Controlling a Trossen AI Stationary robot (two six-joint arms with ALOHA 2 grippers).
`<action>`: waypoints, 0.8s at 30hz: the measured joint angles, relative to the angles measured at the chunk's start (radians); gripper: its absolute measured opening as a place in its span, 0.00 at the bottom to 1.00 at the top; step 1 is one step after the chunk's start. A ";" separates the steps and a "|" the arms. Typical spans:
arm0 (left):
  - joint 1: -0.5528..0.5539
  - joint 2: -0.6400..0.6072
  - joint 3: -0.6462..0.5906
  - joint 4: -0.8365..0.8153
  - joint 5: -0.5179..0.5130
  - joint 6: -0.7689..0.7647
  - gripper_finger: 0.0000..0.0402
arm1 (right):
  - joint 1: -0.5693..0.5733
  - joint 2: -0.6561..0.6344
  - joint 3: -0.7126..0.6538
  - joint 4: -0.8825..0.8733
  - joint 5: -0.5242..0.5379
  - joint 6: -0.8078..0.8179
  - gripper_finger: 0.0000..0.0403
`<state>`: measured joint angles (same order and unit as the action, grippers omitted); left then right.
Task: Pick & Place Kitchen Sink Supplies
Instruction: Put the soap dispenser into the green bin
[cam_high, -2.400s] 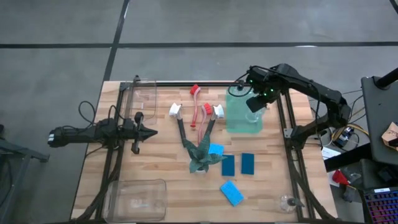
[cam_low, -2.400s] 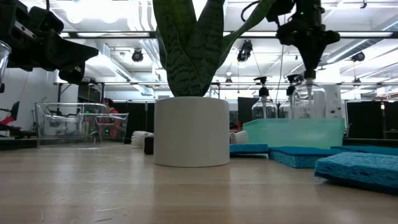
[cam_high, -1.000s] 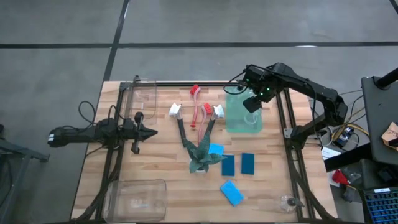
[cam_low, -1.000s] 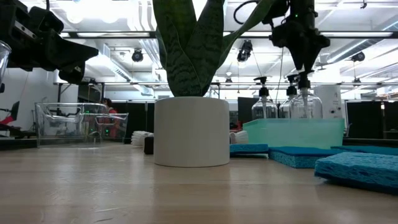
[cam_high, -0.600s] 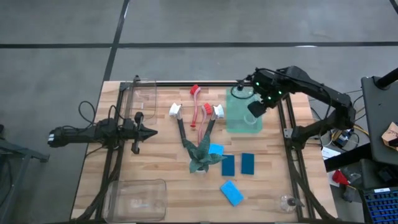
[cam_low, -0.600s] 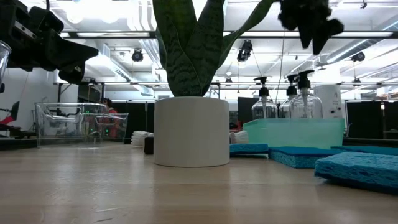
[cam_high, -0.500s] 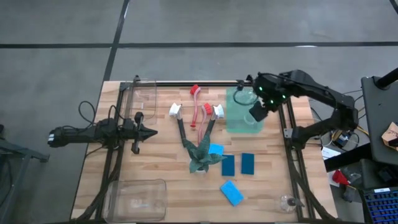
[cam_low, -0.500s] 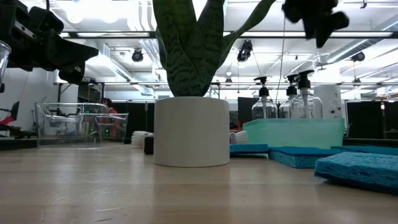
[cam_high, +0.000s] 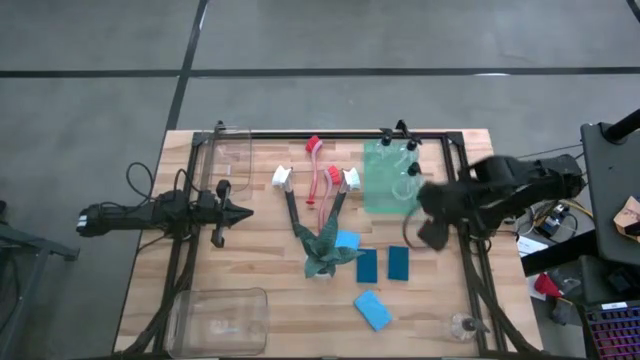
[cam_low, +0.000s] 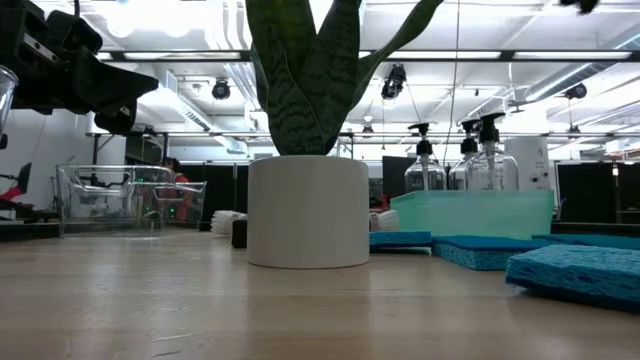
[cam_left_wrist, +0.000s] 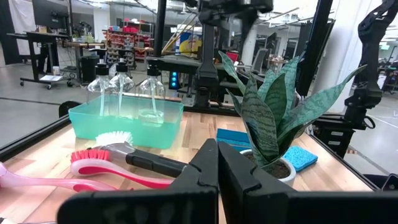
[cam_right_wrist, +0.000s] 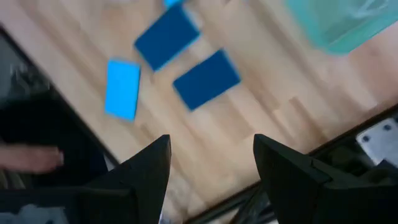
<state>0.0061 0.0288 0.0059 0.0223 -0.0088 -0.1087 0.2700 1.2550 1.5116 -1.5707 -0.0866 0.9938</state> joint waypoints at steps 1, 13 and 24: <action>0.000 0.000 0.000 0.000 0.000 0.000 0.00 | 0.040 0.004 0.000 0.001 0.000 0.019 0.56; 0.000 0.000 0.000 0.000 0.000 0.000 0.00 | 0.458 0.045 0.000 0.069 0.023 0.261 0.56; 0.000 0.000 0.000 0.000 0.000 0.000 0.00 | 0.626 0.150 0.024 0.139 -0.025 0.361 0.56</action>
<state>0.0061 0.0290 0.0059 0.0223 -0.0086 -0.1085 0.8958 1.4052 1.5360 -1.4322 -0.1119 1.3546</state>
